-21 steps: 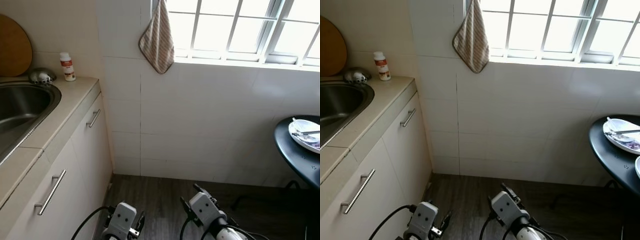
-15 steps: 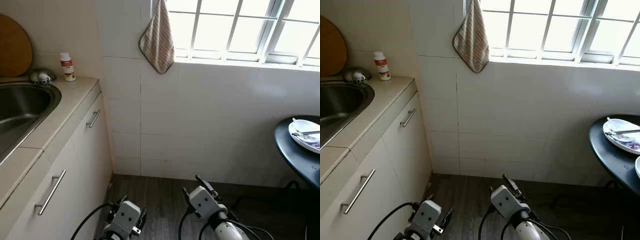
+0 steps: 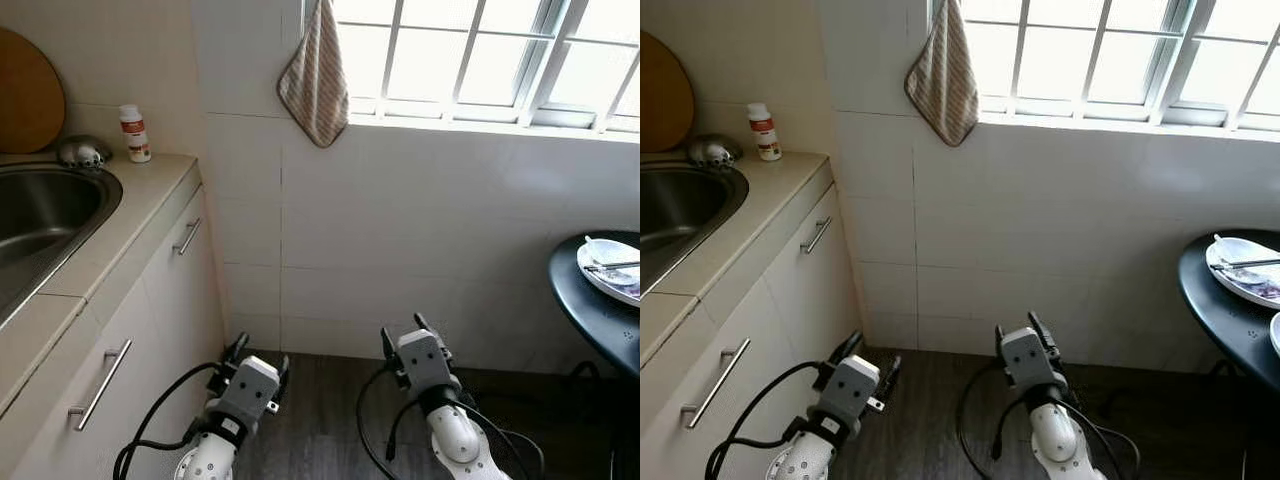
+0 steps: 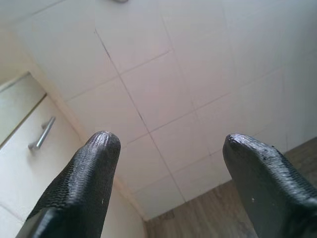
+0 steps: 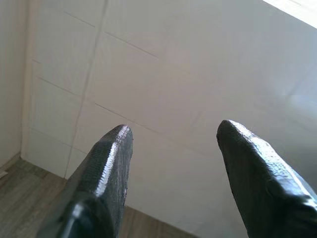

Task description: Kitchen organization

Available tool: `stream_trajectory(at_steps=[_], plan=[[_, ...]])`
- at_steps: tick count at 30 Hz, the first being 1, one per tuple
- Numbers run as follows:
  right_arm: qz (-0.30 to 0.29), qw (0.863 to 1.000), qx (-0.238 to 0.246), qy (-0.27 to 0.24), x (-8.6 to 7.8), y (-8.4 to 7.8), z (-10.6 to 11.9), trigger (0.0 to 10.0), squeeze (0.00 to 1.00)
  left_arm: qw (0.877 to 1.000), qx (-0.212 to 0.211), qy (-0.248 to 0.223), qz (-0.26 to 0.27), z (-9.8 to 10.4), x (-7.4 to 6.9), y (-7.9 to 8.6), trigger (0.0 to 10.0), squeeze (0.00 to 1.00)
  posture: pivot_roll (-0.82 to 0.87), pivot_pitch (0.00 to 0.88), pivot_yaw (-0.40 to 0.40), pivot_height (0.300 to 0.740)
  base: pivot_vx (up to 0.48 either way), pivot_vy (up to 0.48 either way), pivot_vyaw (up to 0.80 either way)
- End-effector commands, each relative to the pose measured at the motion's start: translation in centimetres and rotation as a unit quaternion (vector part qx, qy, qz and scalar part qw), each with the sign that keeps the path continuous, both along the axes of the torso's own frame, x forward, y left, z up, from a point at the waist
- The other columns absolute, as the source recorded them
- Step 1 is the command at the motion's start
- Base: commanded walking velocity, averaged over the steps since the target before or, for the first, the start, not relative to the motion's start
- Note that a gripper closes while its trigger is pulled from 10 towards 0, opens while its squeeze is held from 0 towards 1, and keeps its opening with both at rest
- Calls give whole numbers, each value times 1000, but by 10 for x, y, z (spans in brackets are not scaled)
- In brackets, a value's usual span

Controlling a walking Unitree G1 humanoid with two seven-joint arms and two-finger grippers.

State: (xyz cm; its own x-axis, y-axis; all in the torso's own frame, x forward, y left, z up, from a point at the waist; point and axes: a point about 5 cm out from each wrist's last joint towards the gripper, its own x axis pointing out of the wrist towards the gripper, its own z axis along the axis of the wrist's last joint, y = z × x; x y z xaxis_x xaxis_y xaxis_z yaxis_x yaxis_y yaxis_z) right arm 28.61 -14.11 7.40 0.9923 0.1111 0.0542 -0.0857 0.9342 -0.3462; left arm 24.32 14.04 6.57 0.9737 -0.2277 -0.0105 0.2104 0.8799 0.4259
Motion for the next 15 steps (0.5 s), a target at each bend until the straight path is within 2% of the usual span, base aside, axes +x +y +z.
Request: stream_trajectory(at_steps=[1,5,13,15], plan=[[-4,1000,9,1,2,-5,2,10000,8,1000,1,9,13,-5,-1,6,10000,0,25,0,-47,740,0,0,0],[46,999,-3,10,-3,3,-3,10000,0,1000,-8,17,-14,-7,-2,-2,10000,0,23,0,-50,740,0,0,0],[60,998,0,22,-4,5,-7,10000,0,998,-37,34,-25,-11,-5,-5,10000,0,22,0,-54,740,0,0,0],[66,998,1,24,-4,5,-7,10000,0,998,-45,37,-20,-12,-5,-4,10000,0,22,0,-56,740,0,-444,0]])
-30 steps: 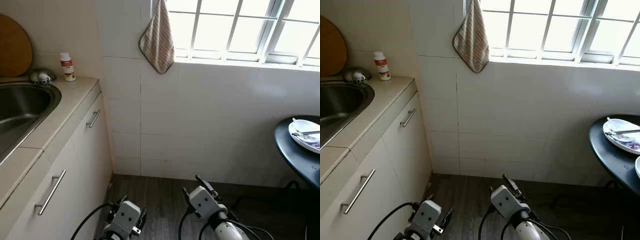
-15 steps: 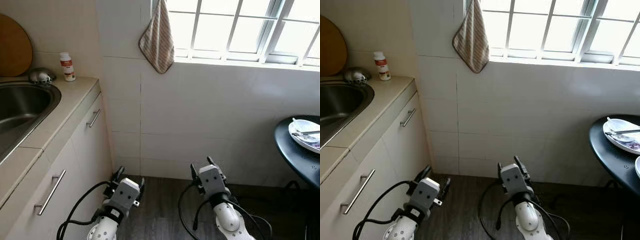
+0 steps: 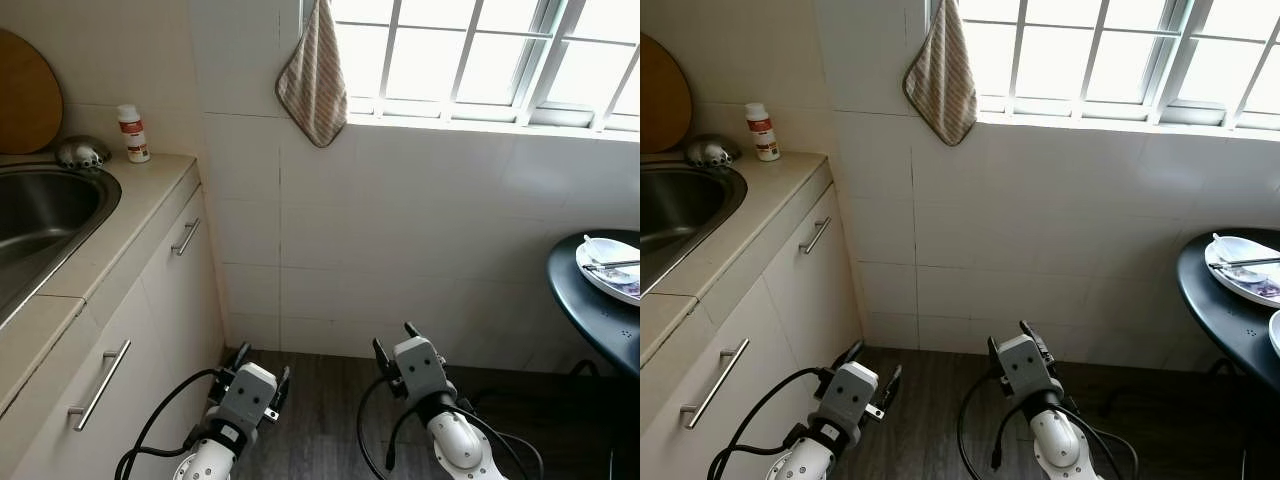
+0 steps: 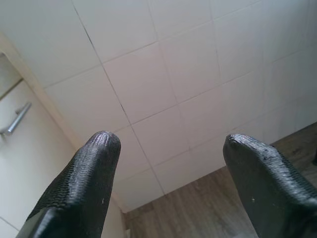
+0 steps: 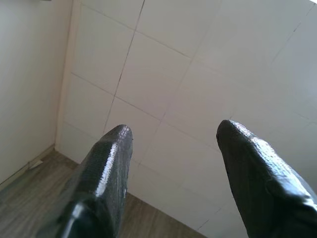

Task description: Kitchen organization

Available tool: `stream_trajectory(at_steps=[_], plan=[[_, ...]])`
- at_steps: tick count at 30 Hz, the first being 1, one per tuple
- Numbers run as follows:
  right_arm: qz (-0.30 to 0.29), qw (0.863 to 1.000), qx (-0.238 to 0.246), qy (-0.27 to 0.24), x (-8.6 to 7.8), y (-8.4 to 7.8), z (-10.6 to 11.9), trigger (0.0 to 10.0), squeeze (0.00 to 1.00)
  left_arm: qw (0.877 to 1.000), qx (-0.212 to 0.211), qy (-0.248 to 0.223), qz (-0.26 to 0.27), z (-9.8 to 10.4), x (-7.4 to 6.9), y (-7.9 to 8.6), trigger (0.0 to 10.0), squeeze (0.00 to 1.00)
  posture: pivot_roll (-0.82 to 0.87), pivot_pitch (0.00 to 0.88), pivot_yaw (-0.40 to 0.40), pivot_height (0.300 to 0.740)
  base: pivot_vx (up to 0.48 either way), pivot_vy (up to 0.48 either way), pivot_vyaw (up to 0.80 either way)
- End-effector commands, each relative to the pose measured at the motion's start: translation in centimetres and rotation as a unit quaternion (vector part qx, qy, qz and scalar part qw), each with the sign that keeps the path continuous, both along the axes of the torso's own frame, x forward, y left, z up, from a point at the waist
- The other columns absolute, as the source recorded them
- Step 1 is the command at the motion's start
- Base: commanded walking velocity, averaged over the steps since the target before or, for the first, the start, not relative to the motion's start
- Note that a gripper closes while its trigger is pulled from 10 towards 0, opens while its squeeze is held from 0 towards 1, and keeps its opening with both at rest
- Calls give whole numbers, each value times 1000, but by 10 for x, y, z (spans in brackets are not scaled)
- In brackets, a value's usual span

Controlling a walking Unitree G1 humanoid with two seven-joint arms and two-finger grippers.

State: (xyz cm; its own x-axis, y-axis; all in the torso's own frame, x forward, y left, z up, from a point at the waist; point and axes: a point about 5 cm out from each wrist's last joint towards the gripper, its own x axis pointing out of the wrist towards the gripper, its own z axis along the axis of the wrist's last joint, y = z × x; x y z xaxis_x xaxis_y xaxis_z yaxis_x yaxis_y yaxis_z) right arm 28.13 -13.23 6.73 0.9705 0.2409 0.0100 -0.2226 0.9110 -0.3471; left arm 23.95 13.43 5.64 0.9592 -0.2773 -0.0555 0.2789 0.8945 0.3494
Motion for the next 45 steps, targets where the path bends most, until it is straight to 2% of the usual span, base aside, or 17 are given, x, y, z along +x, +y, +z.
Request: stream_trajectory(at_steps=[1,15,20,28,34,45], plan=[[0,1000,4,2,0,-4,0,10000,0,1000,-11,5,5,-3,-1,3,10000,0,22,0,-56,740,0,-450,0],[-3,1000,-10,5,5,-5,0,10000,0,999,-32,19,23,-8,1,7,10000,0,24,0,-60,740,0,-449,0],[-6,1000,-23,-3,10,-6,3,10000,0,997,-63,25,41,-9,3,12,10000,0,27,0,-60,740,0,0,0],[-9,999,-38,-8,15,-8,5,10000,0,996,-71,33,45,-11,5,15,10000,0,24,0,-55,740,0,0,0],[-5,999,-42,-8,15,-6,4,10000,0,995,-84,33,51,-10,6,17,10000,0,26,0,-57,740,325,0,0],[5,999,-53,-11,16,-4,3,10000,0,995,-78,35,47,-11,7,17,10000,0,27,0,-57,740,411,0,0]])
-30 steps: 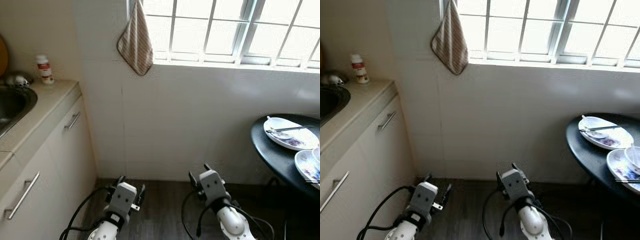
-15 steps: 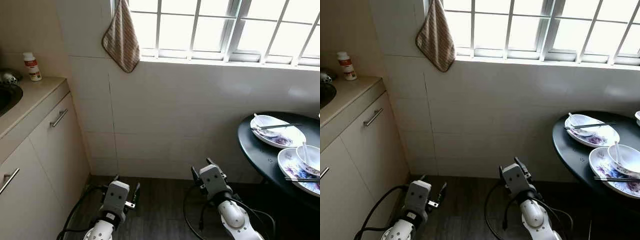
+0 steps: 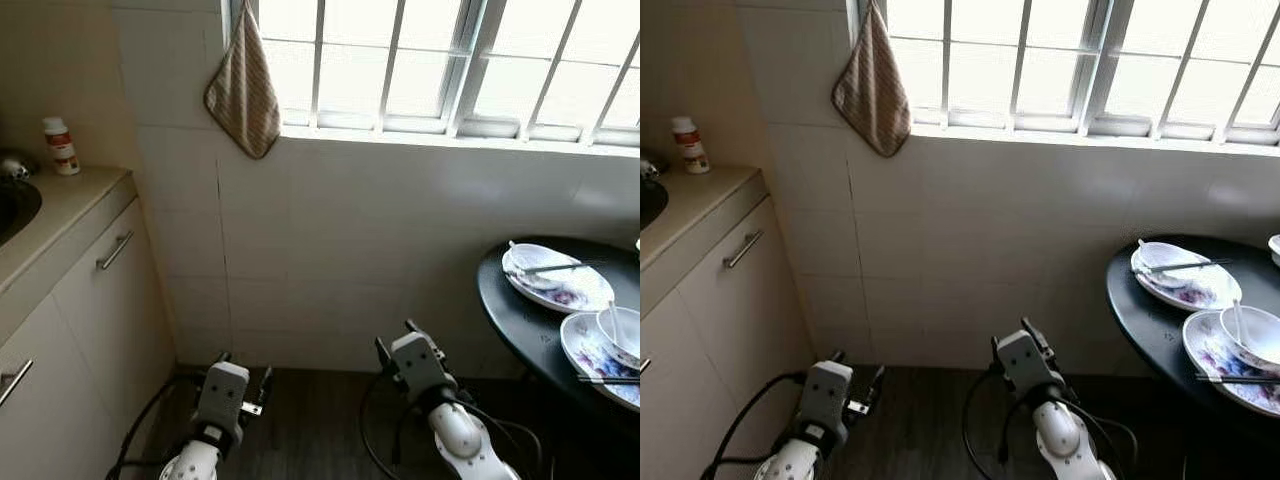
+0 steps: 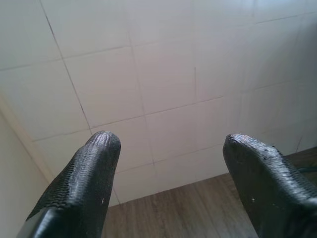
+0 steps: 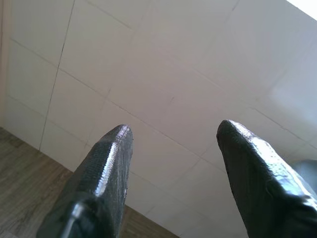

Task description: Kitchen organization

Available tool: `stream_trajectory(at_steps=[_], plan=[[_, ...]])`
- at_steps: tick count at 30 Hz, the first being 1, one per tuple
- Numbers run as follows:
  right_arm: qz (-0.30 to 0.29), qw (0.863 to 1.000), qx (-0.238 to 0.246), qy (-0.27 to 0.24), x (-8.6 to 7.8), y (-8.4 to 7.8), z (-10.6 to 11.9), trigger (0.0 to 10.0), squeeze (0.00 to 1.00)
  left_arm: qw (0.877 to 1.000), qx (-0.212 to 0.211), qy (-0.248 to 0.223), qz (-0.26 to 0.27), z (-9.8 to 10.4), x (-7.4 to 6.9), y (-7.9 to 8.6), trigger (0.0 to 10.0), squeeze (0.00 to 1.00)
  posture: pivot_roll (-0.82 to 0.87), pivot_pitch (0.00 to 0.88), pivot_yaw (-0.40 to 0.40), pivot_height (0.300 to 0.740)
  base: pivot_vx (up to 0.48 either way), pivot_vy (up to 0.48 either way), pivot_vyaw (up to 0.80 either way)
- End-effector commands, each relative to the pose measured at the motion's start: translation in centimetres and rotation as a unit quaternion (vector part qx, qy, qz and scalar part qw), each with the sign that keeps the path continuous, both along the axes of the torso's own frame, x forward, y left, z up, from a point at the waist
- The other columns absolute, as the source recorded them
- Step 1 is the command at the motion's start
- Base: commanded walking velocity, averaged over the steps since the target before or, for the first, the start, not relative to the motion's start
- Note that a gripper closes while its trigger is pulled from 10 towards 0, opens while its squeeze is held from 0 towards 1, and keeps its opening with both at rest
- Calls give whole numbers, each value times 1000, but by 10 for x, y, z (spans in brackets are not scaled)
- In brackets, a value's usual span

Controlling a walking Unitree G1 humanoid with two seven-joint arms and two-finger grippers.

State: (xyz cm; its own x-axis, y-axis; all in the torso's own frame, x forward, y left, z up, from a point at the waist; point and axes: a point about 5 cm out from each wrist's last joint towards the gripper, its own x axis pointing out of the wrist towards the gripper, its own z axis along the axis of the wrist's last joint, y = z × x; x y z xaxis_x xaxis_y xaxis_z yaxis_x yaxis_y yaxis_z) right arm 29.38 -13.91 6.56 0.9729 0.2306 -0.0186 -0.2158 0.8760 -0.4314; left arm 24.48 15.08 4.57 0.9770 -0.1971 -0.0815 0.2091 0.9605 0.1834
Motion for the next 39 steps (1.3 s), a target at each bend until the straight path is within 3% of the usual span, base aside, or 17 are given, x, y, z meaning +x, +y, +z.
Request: stream_trajectory(at_steps=[1,4,12,21,27,34,39], plan=[[11,1000,-5,-13,3,3,5,10000,0,1000,2,2,0,-1,1,0,10000,0,27,0,-57,740,401,0,0],[-2,1000,0,15,3,2,-3,10000,0,1000,2,3,-1,-1,2,0,10000,0,28,0,-57,740,0,0,-452],[-27,1000,-3,13,6,-4,-2,10000,0,1000,-1,-2,-6,0,3,-1,10000,0,27,0,-58,740,0,0,0],[-29,999,-14,9,9,-4,-1,10000,0,1000,0,1,-6,-1,5,-1,10000,0,26,0,-58,740,0,0,-789],[-11,998,-60,-28,10,1,8,10000,0,1000,1,2,-6,-1,6,0,10000,0,26,0,-55,740,0,0,-788],[-7,997,-65,-37,12,3,11,10000,0,1000,-1,2,-3,-1,8,1,10000,0,28,0,-54,740,0,0,-788],[-28,995,-85,-44,14,-3,13,10000,0,999,-38,4,28,2,10,9,10000,0,27,0,-54,740,0,0,-788]])
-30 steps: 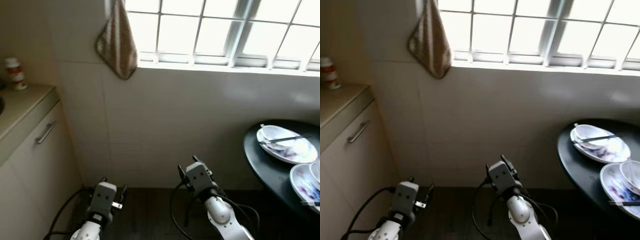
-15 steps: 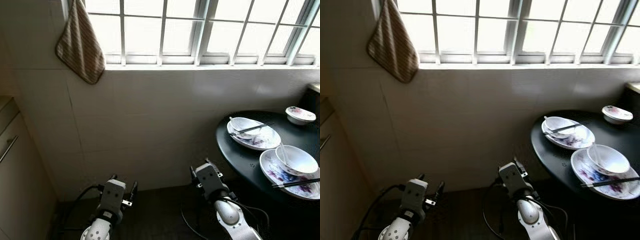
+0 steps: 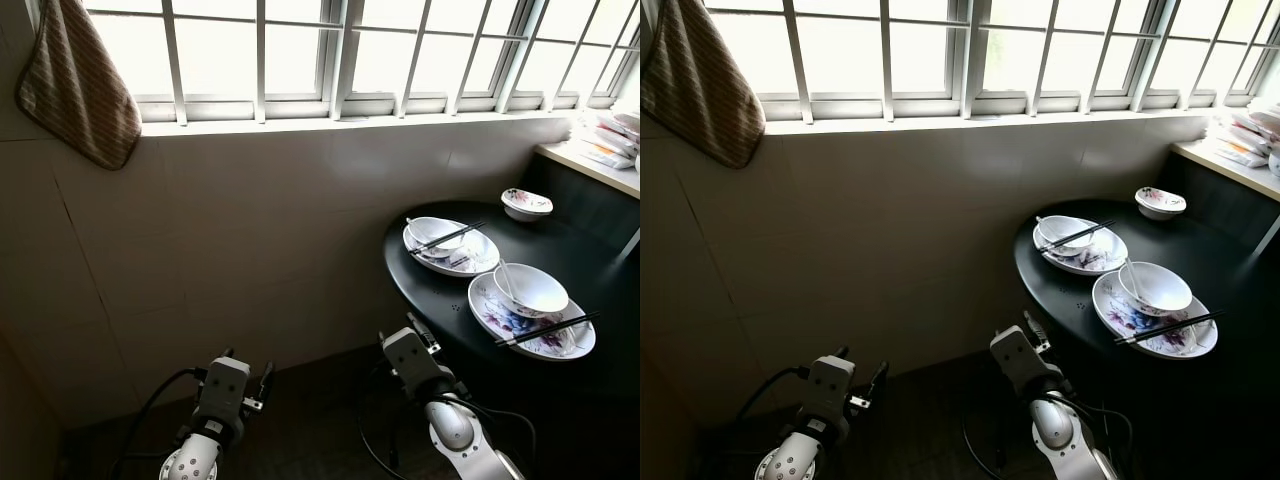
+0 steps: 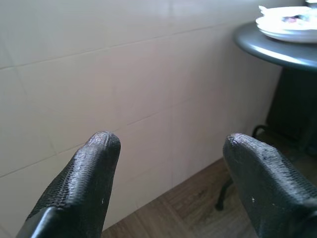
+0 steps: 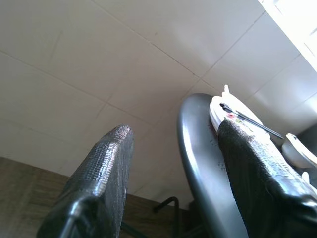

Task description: Kitchen organization

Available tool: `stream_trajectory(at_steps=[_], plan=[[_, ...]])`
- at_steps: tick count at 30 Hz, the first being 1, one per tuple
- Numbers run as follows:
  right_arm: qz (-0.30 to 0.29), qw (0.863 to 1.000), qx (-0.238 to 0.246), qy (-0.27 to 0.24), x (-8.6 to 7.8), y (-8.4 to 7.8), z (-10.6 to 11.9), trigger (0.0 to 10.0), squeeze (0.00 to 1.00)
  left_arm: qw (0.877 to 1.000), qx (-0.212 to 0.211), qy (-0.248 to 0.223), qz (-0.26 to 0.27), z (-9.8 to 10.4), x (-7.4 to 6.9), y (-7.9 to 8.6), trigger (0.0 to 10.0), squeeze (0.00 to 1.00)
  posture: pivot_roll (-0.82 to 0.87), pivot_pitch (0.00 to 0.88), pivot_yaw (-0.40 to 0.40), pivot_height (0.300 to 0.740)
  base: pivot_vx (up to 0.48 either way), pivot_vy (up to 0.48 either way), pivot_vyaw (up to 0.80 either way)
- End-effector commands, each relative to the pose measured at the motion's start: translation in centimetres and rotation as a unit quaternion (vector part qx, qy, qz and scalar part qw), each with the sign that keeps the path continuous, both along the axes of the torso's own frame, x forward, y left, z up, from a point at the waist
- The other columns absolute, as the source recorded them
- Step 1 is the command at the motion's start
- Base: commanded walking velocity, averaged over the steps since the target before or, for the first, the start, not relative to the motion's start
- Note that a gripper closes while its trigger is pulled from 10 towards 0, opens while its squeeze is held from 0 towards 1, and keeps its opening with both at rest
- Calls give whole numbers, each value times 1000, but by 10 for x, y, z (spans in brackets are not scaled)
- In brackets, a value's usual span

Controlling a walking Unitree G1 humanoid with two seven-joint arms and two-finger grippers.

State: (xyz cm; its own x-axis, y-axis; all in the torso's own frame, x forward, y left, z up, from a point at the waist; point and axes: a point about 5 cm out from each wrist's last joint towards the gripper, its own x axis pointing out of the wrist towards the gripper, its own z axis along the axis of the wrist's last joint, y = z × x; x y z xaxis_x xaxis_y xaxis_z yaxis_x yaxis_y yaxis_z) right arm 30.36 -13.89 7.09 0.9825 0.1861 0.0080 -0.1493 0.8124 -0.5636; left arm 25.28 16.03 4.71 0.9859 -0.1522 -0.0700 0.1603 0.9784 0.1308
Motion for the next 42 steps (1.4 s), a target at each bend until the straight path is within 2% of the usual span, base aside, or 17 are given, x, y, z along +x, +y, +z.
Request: stream_trajectory(at_steps=[1,5,11,13,14,21,27,30,33,37,42], plan=[[-5,1000,-15,-16,5,-4,8,10000,0,1000,-13,5,5,0,3,0,10000,0,27,0,-54,740,0,0,-788],[5,999,-29,-25,5,-2,10,10000,0,1000,-10,9,2,-2,2,-1,10000,0,25,0,-55,740,0,0,-788],[26,999,-26,-35,2,3,10,10000,0,1000,-13,8,1,-2,2,-2,10000,0,23,0,-56,740,315,0,-490],[26,999,-30,-26,1,4,7,10000,0,1000,-14,6,-2,-2,2,-3,10000,0,22,0,-56,740,137,0,0],[25,1000,-2,-6,1,5,3,10000,0,1000,-14,5,-4,-2,1,-3,10000,0,23,0,-57,740,0,0,-800],[32,999,-17,-13,1,4,4,10000,0,1000,-2,14,-13,-5,1,-6,10000,0,23,0,-57,740,0,0,-800],[58,997,-33,-22,-3,11,4,10000,0,1000,3,13,-19,-5,0,-8,10000,0,24,0,-59,740,0,-474,-531],[61,998,-32,-7,-3,12,1,10000,0,1000,-6,12,-13,-5,0,-7,10000,0,24,0,-59,740,0,0,0],[70,997,-7,5,-4,14,-1,10000,0,1000,-6,11,-13,-4,-1,-6,10000,0,25,0,-58,740,0,0,-800],[89,996,-18,-15,-6,18,3,10000,0,1000,3,14,-15,-5,-1,-6,10000,0,24,0,-57,740,0,0,-587],[109,994,-16,-1,-9,23,0,10000,0,1000,10,13,-17,-5,-1,-6,10000,0,26,0,-56,740,0,-424,-480]])
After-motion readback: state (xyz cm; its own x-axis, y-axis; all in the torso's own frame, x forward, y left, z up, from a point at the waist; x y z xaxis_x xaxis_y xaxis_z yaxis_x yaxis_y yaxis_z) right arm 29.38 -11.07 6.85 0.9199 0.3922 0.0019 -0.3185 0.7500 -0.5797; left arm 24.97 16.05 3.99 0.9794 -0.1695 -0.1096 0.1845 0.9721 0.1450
